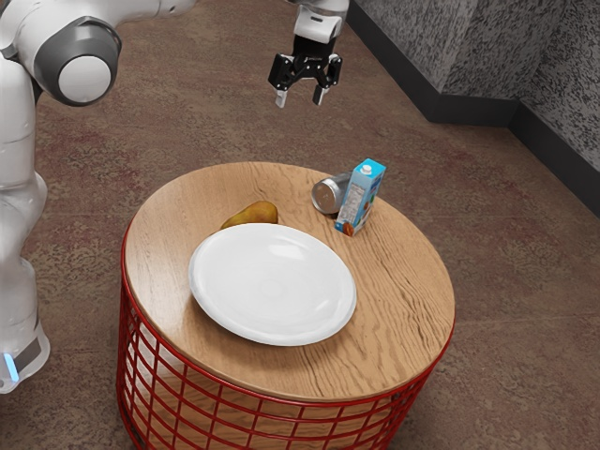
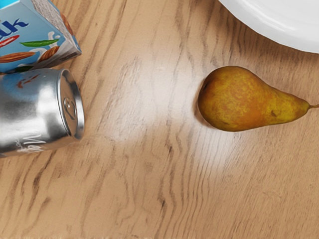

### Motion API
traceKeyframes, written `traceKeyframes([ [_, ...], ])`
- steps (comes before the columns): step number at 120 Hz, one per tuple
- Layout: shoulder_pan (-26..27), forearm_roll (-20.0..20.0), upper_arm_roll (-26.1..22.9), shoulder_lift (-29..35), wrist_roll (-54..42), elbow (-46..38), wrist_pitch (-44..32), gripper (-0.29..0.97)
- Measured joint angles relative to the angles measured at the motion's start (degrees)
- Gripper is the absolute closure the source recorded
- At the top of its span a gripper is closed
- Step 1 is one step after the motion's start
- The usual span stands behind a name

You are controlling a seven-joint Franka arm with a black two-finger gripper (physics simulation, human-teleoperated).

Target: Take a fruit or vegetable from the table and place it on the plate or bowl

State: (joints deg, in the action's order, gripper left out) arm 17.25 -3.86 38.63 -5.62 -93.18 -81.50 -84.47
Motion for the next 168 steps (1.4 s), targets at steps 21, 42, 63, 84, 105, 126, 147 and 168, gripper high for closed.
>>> traceKeyframes([
  [21,0.04,-0.15,0.09,-0.07,0.49,0.01,0.0,0.0],
  [42,2.52,-0.43,-1.66,7.73,2.05,23.41,4.69,0.0],
  [63,1.37,-0.06,-13.04,28.45,9.36,1.67,14.8,0.0],
  [84,-2.48,6.25,-15.49,38.26,20.23,-15.22,19.97,0.0],
  [105,3.57,8.06,-10.7,32.06,27.25,-15.8,14.71,0.0],
  [126,4.51,6.35,2.56,17.88,31.34,-15.88,3.78,0.0],
  [147,1.81,-1.76,3.83,8.93,36.34,-15.82,-1.17,0.0],
  [168,-0.04,-8.07,4.09,7.22,47.07,-15.61,1.28,0.0],
])
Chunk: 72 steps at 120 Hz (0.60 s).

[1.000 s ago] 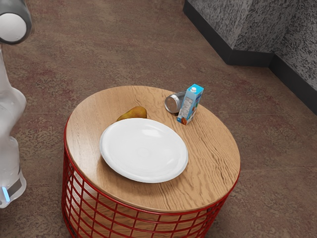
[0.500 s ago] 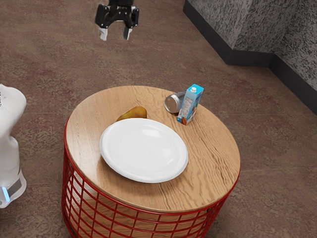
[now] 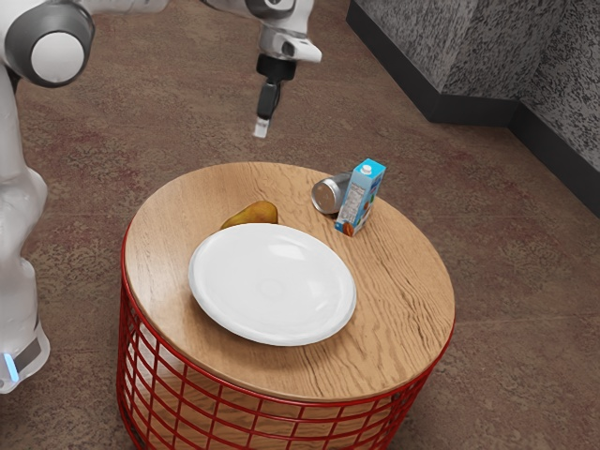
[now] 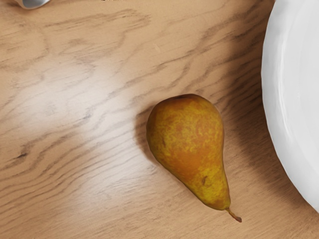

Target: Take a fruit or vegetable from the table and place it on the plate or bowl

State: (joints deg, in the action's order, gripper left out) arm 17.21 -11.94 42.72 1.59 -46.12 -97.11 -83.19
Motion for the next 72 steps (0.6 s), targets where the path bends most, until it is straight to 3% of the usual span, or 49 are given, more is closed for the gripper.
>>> traceKeyframes([
  [14,-1.2,-4.54,0.33,-0.16,6.26,0.36,2.52,0.0],
  [35,-5.17,-6.41,-0.18,-6.67,12.76,0.24,1.34,0.0],
  [53,4.81,-6.88,-1.41,-13.85,15.65,0.15,-3.77,0.0],
  [72,6.22,-6.19,-1.42,-16.59,18.02,0.09,-8.8,0.0],
])
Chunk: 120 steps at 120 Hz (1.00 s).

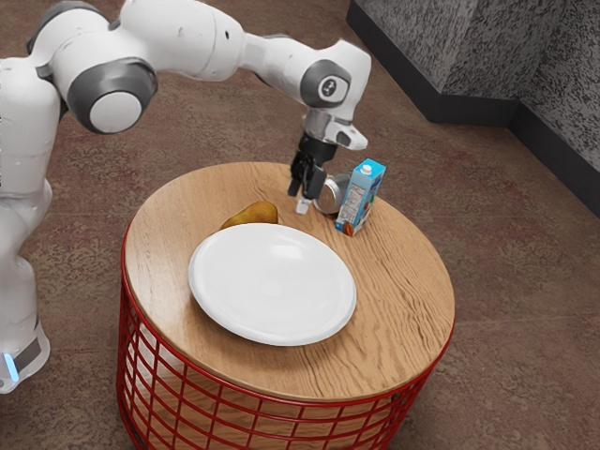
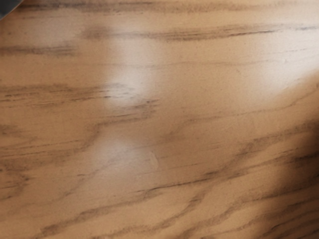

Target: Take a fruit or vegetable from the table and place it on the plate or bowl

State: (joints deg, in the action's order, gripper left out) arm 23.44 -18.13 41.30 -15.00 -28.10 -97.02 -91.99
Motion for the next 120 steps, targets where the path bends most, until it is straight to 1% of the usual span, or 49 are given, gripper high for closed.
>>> traceKeyframes([
  [10,-0.12,0.32,0.04,-0.82,1.03,0.01,-2.07,0.0],
  [26,-1.74,1.07,0.26,-1.01,2.47,0.08,-5.18,0.0],
  [42,0.43,1.16,0.34,-0.38,3.86,-0.89,-5.81,0.0],
  [54,1.06,1.87,2.23,3.37,4.82,-2.11,-5.89,0.0],
  [62,1.1,3.21,3.09,7.74,5.49,-2.91,-5.73,0.0],
  [66,1.07,4.55,3.07,10.59,6.01,-3.64,-5.65,0.0],
  [71,2.23,7.88,2.75,16.77,7.03,-6.93,-6.22,0.0],
  [74,2.15,9.72,2.22,19.16,7.73,-8.62,-6.6,0.0],
  [76,0.99,10.74,0.75,20.44,8.19,-10.02,-6.97,0.0],
  [81,-4.37,12.75,-6.0,23.43,9.37,-13.94,-7.9,0.0],
  [88,-16.48,14.19,-19.29,26.03,10.96,-19.11,-8.93,0.0],
  [90,-18.89,14.42,-21.86,26.45,11.38,-20.02,-9.17,0.0],
  [93,-21.39,14.65,-24.48,26.75,12.0,-21.14,-9.49,0.0],
  [97,-23.4,14.89,-26.4,26.77,12.78,-22.05,-9.87,0.0],
  [102,-24.6,15.11,-27.61,26.24,13.7,-22.73,-10.26,0.0],
  [120,-25.33,15.23,-28.52,25.43,16.54,-23.5,-11.07,0.0],
])
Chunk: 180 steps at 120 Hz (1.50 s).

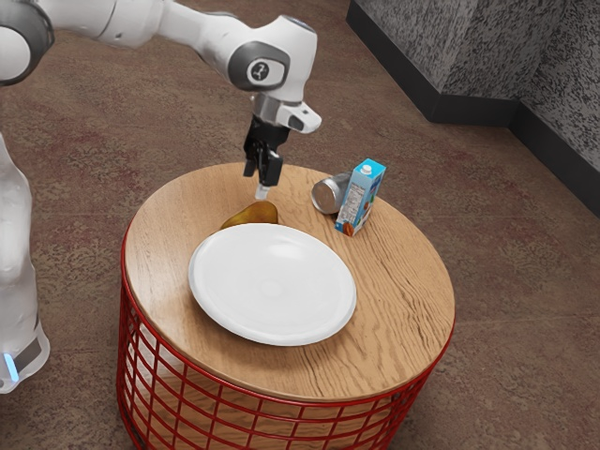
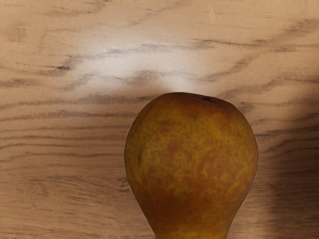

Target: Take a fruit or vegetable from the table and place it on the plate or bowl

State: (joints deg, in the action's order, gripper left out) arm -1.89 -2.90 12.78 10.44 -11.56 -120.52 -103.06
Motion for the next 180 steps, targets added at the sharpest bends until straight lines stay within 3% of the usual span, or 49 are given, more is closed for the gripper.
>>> traceKeyframes([
  [113,3.72,-1.02,-0.12,-1.08,8.03,-2.73,-0.5,0.0],
  [180,2.96,-1.29,-0.18,-4.63,9.05,-2.73,-1.65,0.0],
])
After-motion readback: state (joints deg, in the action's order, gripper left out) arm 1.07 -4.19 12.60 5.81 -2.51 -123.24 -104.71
